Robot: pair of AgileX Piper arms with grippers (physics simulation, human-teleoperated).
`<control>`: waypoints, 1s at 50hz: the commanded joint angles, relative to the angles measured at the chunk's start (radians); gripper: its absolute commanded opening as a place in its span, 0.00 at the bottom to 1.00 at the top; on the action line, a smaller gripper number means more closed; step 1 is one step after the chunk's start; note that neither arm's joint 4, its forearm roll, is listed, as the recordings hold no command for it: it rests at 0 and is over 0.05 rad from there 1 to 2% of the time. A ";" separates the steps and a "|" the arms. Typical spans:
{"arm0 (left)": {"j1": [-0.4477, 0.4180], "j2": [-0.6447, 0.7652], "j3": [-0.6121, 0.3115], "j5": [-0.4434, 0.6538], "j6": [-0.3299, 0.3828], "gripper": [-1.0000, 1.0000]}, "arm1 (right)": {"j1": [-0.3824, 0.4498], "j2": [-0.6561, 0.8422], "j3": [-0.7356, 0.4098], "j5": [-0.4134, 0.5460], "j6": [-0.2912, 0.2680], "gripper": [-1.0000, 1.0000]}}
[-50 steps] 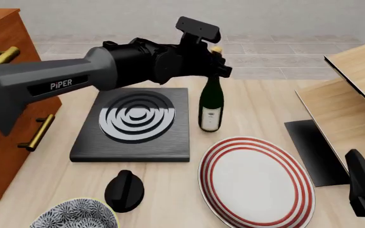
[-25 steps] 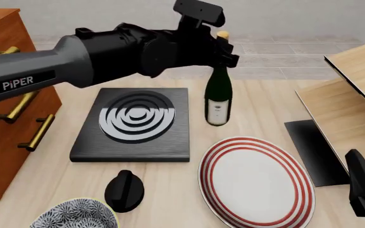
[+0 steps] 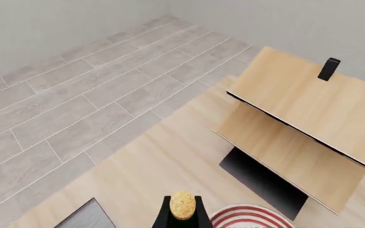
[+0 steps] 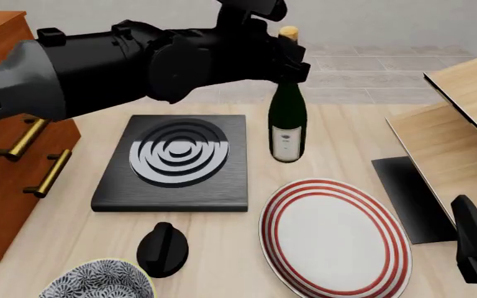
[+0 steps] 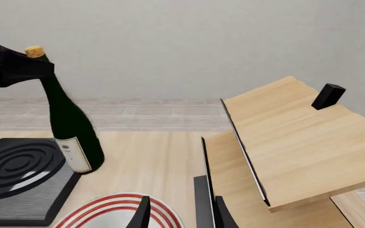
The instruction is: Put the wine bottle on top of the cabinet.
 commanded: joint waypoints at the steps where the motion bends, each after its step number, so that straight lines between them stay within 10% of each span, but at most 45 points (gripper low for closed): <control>1: -0.010 -0.078 0.041 -0.012 0.019 0.00 | 0.000 0.000 0.000 0.000 0.000 1.00; 50: 0.022 -0.324 0.325 -0.110 0.013 0.00 | 0.000 0.000 0.000 0.000 0.000 1.00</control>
